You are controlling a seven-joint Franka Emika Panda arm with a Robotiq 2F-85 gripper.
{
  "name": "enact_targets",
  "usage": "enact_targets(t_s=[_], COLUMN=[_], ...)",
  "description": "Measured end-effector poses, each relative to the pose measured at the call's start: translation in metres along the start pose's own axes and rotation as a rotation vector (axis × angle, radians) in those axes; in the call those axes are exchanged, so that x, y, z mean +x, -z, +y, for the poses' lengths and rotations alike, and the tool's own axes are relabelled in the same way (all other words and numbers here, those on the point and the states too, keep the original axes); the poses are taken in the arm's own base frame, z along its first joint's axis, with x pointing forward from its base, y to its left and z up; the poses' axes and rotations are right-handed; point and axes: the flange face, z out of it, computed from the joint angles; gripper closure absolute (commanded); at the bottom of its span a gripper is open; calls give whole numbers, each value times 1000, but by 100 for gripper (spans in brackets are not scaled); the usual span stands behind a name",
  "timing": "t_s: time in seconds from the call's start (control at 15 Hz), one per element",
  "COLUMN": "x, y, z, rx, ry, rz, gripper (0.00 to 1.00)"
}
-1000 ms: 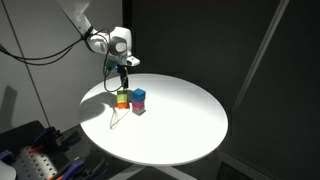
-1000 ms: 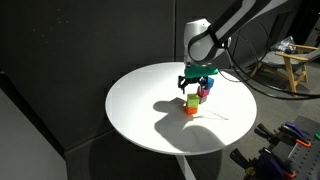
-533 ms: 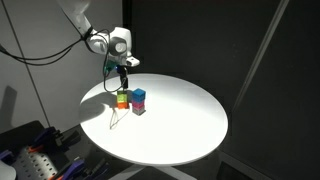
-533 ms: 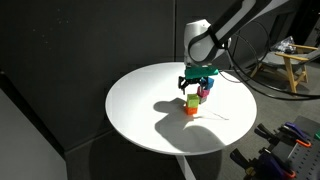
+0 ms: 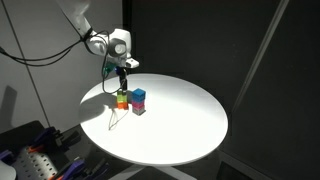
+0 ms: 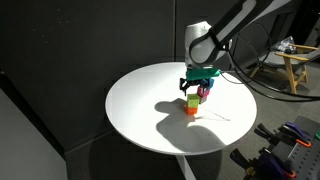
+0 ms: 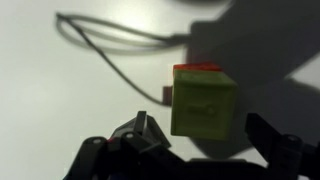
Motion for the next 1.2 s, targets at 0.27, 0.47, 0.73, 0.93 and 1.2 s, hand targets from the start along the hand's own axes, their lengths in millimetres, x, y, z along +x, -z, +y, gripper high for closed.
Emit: enact_targets(t_s=[0.27, 0.47, 0.73, 0.93, 1.2], x=[-2, -3, -4, -4, -3], y=[-6, -12, -19, -25, -22], z=[1, 2, 3, 3, 0], rx=[-9, -16, -25, -30, -21], ry=[-10, -12, -12, -11, -9], rz=[-9, -16, -25, -29, -21], gripper=[0, 0, 6, 43, 69])
